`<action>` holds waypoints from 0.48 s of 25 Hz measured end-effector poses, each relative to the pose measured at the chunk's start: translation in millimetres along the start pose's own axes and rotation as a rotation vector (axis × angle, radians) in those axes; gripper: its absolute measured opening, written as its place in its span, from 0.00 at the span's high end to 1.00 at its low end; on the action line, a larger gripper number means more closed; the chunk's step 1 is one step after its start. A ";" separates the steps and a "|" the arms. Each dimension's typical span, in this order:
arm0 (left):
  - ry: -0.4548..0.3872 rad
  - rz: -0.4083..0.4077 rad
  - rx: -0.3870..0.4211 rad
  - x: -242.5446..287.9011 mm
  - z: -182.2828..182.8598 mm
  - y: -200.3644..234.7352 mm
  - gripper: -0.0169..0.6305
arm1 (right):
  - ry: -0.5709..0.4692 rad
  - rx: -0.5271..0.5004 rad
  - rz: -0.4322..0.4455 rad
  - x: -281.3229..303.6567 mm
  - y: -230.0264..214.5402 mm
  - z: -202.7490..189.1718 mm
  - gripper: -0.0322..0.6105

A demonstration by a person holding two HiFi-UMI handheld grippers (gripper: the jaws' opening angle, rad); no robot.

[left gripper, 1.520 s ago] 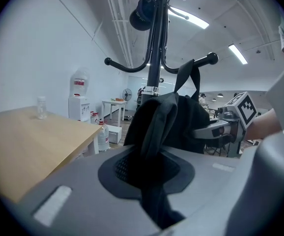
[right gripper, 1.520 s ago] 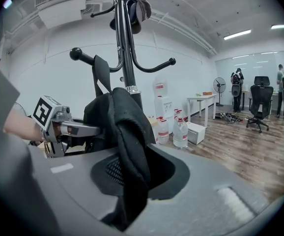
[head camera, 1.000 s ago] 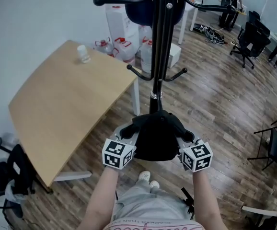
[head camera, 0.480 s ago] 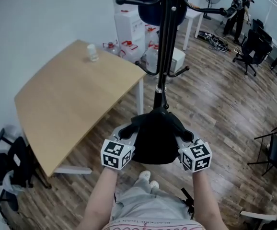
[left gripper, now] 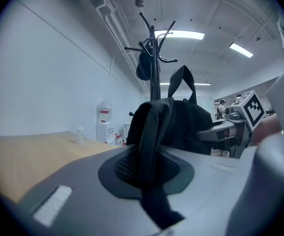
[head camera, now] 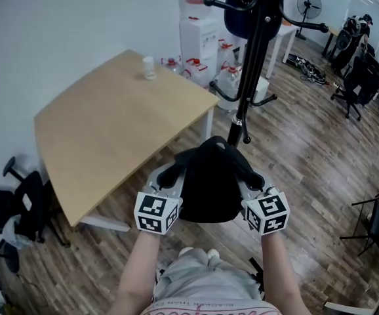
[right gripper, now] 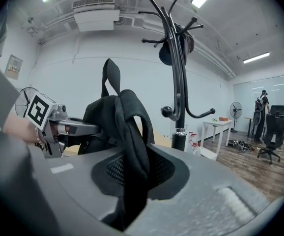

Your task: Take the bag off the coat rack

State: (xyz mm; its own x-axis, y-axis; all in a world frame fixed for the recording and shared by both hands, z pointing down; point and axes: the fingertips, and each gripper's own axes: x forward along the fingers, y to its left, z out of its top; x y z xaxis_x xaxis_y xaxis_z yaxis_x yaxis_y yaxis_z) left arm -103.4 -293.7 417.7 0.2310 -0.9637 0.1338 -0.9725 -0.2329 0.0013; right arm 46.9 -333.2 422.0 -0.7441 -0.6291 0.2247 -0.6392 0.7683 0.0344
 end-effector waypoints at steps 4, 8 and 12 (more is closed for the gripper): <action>-0.040 0.044 0.025 -16.5 17.5 19.9 0.88 | -0.037 -0.031 0.018 9.8 18.2 20.7 0.86; -0.063 0.076 0.049 -32.8 34.9 39.4 0.88 | -0.069 -0.046 0.029 18.9 36.7 41.6 0.86; -0.094 0.106 0.074 -47.8 55.0 56.8 0.88 | -0.102 -0.064 0.035 26.5 52.7 65.0 0.86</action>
State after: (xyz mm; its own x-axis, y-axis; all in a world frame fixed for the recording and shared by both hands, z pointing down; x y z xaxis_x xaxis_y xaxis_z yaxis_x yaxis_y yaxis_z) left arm -168.0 -268.1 356.9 0.1320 -0.9906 0.0362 -0.9875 -0.1346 -0.0819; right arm -19.1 -317.1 366.5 -0.7840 -0.6077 0.1268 -0.6008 0.7942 0.0912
